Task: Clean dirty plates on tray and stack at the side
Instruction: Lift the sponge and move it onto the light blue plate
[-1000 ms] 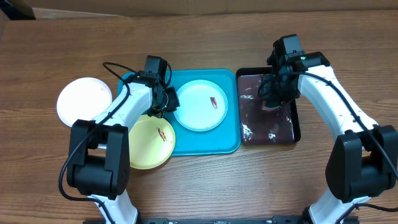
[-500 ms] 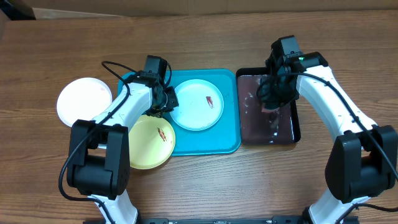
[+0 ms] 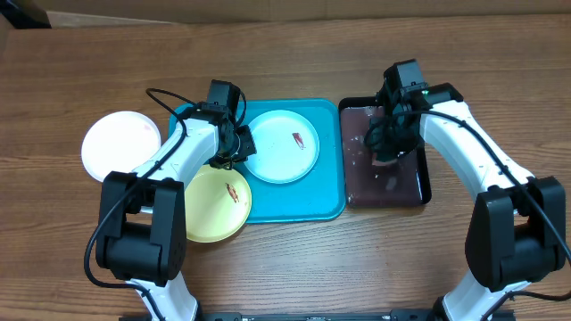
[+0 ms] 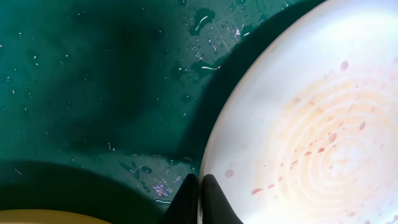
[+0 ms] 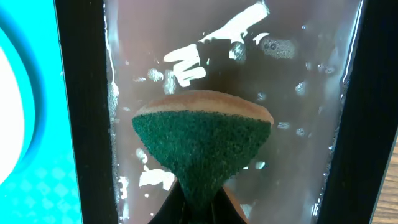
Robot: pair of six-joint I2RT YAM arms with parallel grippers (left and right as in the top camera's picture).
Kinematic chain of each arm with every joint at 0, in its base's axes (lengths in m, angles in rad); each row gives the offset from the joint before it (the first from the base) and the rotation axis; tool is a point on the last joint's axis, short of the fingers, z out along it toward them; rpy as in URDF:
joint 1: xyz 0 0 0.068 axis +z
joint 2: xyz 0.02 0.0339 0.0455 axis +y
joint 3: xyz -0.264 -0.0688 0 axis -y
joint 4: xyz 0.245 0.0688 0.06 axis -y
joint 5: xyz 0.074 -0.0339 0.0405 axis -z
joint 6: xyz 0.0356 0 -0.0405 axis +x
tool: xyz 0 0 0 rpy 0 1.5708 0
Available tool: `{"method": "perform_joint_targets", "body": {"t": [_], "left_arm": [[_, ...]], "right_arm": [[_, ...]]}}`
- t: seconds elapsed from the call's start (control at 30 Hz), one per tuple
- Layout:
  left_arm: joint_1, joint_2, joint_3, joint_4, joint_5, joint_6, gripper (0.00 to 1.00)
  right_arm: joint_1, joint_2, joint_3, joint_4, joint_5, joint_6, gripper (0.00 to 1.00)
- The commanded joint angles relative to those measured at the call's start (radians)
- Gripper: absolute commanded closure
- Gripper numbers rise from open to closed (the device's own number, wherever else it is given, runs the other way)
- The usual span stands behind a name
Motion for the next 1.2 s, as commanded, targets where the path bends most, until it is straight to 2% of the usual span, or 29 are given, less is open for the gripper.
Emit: {"method": "perform_joint_targets", "body": {"t": [0.0,0.27,0.37,0.53,0.6,0.7,0.9,1.17], "left_arm": [[-0.007,-0.001,-0.023,-0.003,-0.009,0.002,0.96],[-0.007,0.000,-0.023,0.004,0.043,0.002,0.95],[-0.007,-0.001,-0.023,0.003,0.043,0.002,0.88],[-0.008,0.000,-0.023,-0.004,0.042,0.002,0.84],[-0.008,0.000,-0.023,-0.005,0.042,0.002,0.84],[-0.008,0.000,-0.023,-0.004,0.042,0.002,0.96],[-0.012,0.000,-0.023,-0.008,0.043,0.002,0.96],[-0.021,0.000,-0.023,-0.018,0.071,0.001,0.96]], "right_arm": [[0.003,-0.011,-0.001,0.015,0.009,0.001,0.96],[0.003,-0.011,0.041,-0.006,0.049,0.001,0.96],[0.003,-0.011,0.100,-0.046,0.051,0.001,0.96],[0.019,-0.011,0.119,-0.083,0.046,0.001,0.96],[0.026,-0.011,0.095,-0.079,0.048,0.001,0.96],[0.028,-0.011,0.036,-0.029,0.048,0.001,0.96],[0.028,-0.011,-0.060,0.083,0.047,0.001,0.96],[0.023,-0.015,0.212,-0.108,0.047,0.000,0.96]]}}
